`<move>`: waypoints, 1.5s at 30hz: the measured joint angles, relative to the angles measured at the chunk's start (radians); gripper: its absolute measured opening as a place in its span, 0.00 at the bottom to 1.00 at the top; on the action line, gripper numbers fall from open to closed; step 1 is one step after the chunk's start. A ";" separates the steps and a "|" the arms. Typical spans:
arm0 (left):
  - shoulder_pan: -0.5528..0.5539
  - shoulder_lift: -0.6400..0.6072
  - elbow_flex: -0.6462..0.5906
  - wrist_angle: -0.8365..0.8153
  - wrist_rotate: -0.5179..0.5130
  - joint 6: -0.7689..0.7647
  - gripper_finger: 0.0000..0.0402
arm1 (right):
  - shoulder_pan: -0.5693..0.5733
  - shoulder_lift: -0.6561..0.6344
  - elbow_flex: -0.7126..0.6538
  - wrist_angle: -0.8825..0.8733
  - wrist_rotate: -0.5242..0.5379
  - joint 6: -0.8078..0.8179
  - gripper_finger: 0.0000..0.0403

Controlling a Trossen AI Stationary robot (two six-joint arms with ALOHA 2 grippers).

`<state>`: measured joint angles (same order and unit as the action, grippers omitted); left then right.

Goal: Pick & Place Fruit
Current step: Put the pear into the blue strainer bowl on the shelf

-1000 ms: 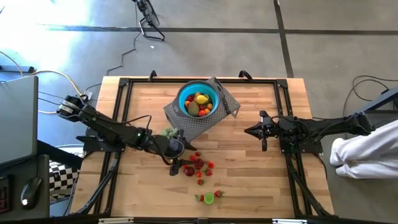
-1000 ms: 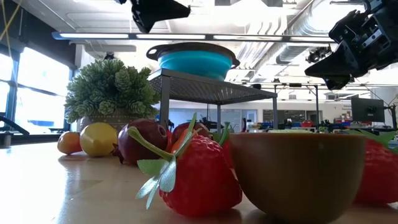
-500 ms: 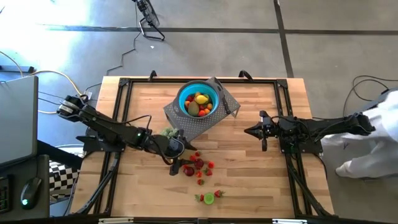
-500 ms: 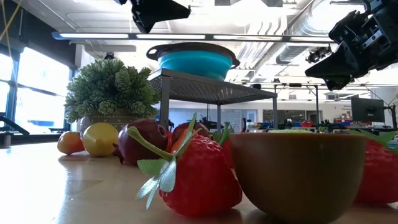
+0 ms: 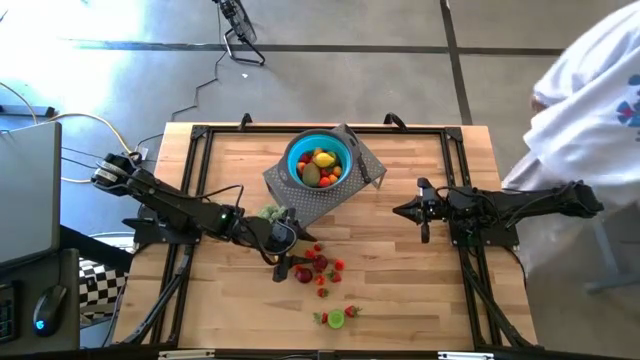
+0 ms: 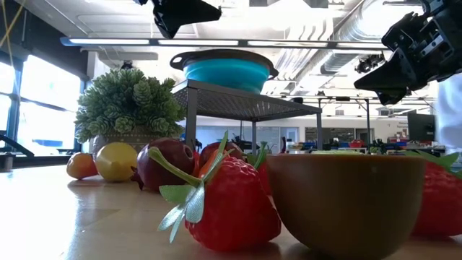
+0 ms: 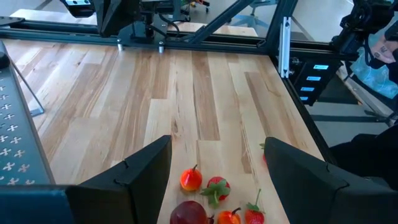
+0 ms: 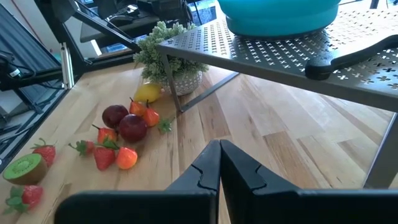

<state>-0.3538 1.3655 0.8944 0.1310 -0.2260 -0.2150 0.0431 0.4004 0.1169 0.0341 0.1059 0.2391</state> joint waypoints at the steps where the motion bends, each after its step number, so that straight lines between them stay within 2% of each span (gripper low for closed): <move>1: 0.000 0.000 0.000 0.000 0.000 0.000 0.62 | 0.000 0.000 0.000 0.000 0.000 -0.002 0.01; 12: 0.000 0.000 0.000 -0.003 0.000 0.000 0.62 | 0.000 -0.010 0.000 -0.007 -0.008 -0.046 0.01; 24: 0.000 0.000 0.000 0.003 0.000 0.000 0.62 | 0.000 -0.100 0.000 -0.122 -0.006 -0.085 0.01; 29: 0.000 0.000 0.000 0.016 0.000 0.000 0.62 | 0.000 -0.153 0.000 -0.190 -0.002 -0.049 0.01; 34: 0.000 0.000 0.001 0.039 -0.004 0.000 0.62 | 0.000 -0.195 0.000 -0.217 0.049 -0.017 0.01; 41: 0.000 0.000 0.001 0.046 -0.056 0.000 0.62 | 0.000 -0.259 0.000 -0.323 0.086 0.039 0.01; 45: 0.000 0.000 0.001 0.056 -0.067 0.000 0.62 | 0.000 -0.293 0.000 -0.301 0.086 0.035 0.01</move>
<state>-0.3534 1.3659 0.8951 0.1869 -0.2934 -0.2150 0.0433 0.1071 0.1171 -0.2672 0.1920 0.2743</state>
